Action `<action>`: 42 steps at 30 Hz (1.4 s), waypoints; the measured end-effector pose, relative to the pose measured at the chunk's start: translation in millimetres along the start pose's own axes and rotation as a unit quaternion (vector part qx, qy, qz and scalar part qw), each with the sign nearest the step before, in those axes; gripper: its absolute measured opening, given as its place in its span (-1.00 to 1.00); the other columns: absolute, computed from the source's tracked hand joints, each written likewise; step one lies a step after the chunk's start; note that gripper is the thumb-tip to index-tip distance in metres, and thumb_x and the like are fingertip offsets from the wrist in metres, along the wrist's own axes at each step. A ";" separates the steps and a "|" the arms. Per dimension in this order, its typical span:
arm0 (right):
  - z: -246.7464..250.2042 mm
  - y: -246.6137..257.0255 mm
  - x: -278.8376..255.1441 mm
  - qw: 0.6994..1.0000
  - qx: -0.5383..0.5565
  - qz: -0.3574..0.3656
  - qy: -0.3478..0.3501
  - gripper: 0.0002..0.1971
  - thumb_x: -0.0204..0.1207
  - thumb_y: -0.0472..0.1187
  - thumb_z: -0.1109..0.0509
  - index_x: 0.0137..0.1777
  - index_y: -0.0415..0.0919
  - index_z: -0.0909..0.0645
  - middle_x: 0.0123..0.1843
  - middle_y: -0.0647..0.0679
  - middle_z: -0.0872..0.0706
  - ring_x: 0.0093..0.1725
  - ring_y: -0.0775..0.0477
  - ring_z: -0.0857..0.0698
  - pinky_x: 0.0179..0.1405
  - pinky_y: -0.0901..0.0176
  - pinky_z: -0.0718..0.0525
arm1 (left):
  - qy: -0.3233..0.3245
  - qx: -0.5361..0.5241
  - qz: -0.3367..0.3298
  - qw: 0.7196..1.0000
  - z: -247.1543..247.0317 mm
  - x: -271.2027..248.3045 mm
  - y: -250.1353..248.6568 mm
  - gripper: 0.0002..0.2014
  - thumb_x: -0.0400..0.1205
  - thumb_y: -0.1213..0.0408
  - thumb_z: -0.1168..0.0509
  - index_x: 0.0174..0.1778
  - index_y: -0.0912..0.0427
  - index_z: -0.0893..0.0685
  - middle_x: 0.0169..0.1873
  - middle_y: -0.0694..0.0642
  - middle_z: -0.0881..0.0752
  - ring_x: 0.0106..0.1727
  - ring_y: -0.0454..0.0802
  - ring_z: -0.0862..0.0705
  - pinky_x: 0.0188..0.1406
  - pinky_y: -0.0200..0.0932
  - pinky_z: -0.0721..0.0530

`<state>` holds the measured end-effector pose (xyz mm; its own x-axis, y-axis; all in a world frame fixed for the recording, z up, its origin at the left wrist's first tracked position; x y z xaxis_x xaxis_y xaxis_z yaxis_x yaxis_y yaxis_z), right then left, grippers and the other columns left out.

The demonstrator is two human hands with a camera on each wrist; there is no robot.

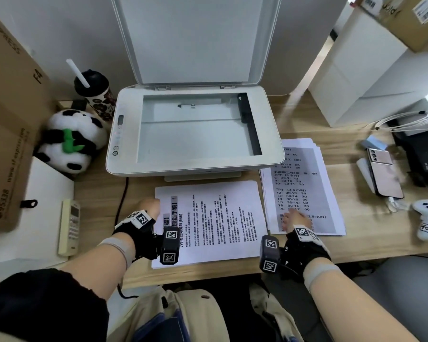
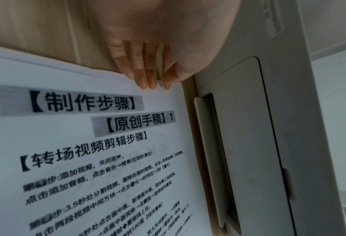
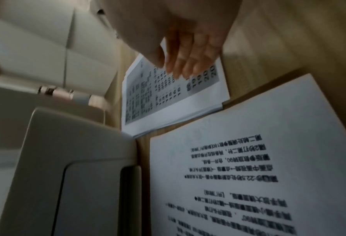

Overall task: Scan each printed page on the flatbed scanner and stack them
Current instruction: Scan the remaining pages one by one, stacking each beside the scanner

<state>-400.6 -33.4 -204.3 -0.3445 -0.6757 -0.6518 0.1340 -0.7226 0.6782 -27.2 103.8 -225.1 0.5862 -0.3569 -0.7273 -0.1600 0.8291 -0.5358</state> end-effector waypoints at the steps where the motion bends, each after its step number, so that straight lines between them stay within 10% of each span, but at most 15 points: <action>1: -9.2 2.5 0.4 1.000 -0.011 0.011 0.022 -0.69 0.61 -0.29 -0.23 0.26 -0.44 -0.60 -0.04 -0.32 -0.72 -0.15 -0.24 -0.67 -0.33 0.13 -0.54 | -0.002 0.014 -0.007 1.000 1.7 2.7 1.3 -0.59 0.71 0.26 -0.11 0.40 0.44 -0.52 -0.41 -0.04 -0.42 -0.35 0.01 -0.42 -0.39 -0.29 -0.39; 7: -50.4 15.7 -14.8 0.969 -0.220 0.084 0.075 -0.75 0.61 -0.26 -0.17 -0.18 -0.30 -0.64 -0.29 -0.23 -0.55 -0.25 -0.14 -0.50 -0.21 0.21 -0.44 | -0.014 0.070 -0.045 0.996 11.6 -13.3 -4.3 -0.64 0.70 0.40 -0.12 0.42 0.38 -0.52 0.33 0.34 -0.60 0.03 0.01 -0.52 -0.03 -0.19 -0.48; 14: -58.2 24.2 -28.2 0.943 -0.314 0.104 0.046 -0.58 0.63 -0.28 -0.16 -0.53 -0.18 -0.37 -0.42 -0.14 -0.47 -0.29 -0.14 -0.47 -0.30 0.25 -0.37 | -0.018 0.065 -0.049 0.997 13.4 -18.7 -4.6 -0.65 0.69 0.44 -0.12 0.38 0.43 -0.55 0.33 0.37 -0.60 0.36 0.29 -0.57 0.22 -0.06 -0.57; 17: -57.4 25.8 -34.1 0.929 -0.341 0.136 0.053 -0.67 0.61 -0.24 -0.18 -0.40 -0.18 -0.54 -0.40 -0.09 -0.53 -0.29 -0.12 -0.52 -0.42 0.27 -0.32 | -0.015 0.053 -0.045 0.997 13.6 -16.1 -2.0 -0.68 0.67 0.45 -0.09 0.23 0.53 -0.60 0.23 0.41 -0.66 0.24 0.36 -0.62 0.18 0.05 -0.59; 21: -56.0 33.1 -45.4 0.920 -0.353 0.160 0.062 -0.72 0.58 -0.23 -0.25 0.23 -0.25 -0.66 0.12 -0.21 -0.74 -0.07 -0.18 -0.63 -0.14 0.25 -0.44 | -0.029 0.020 -0.050 0.998 15.4 -15.3 1.6 -0.76 0.61 0.48 -0.11 -0.06 0.52 -0.67 0.01 0.48 -0.68 0.02 0.38 -0.65 0.11 0.17 -0.61; 24: -55.5 36.2 -49.6 0.921 -0.344 0.170 0.061 -0.64 0.59 -0.18 -0.30 0.36 -0.24 -0.58 0.28 -0.18 -0.70 0.22 -0.20 -0.66 0.03 0.21 -0.49 | -0.042 0.010 -0.043 0.998 15.5 -20.4 0.8 -0.65 0.61 0.45 -0.17 0.32 0.37 -0.59 0.28 0.34 -0.63 0.30 0.33 -0.59 0.29 0.07 -0.55; 35: -58.4 40.0 -56.7 0.918 -0.347 0.180 0.067 -0.56 0.62 -0.27 -0.19 0.50 -0.27 -0.44 0.48 -0.19 -0.54 0.39 -0.22 -0.57 0.24 0.15 -0.52 | -0.020 -0.002 -0.040 0.999 21.2 -31.7 -2.9 -0.54 0.52 0.38 -0.45 0.35 0.30 -0.60 0.30 0.26 -0.65 0.31 0.18 -0.61 0.26 -0.15 -0.48; 42: -50.5 40.6 -54.6 0.929 -0.315 0.192 0.035 -0.71 0.58 -0.16 -0.36 0.17 -0.36 -0.66 0.13 -0.26 -0.75 0.16 -0.25 -0.69 -0.01 0.19 -0.52 | -0.034 -0.001 -0.040 0.999 22.5 -29.1 -1.0 -0.54 0.50 0.21 -0.48 0.32 0.22 -0.62 0.22 0.21 -0.69 0.19 0.15 -0.65 0.11 -0.16 -0.51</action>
<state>-329.4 -33.2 -158.4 -0.1005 -0.8931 -0.4384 0.7596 -0.3534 0.5460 -26.2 123.0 -193.7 0.6501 -0.3910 -0.6516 -0.1125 0.7985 -0.5914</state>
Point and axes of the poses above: each hand's wrist, its own x-axis towards the middle knuckle, its own z-axis out of the back of the hand, y = z × x, the point moved 4 cm from there along x, towards the middle knuckle
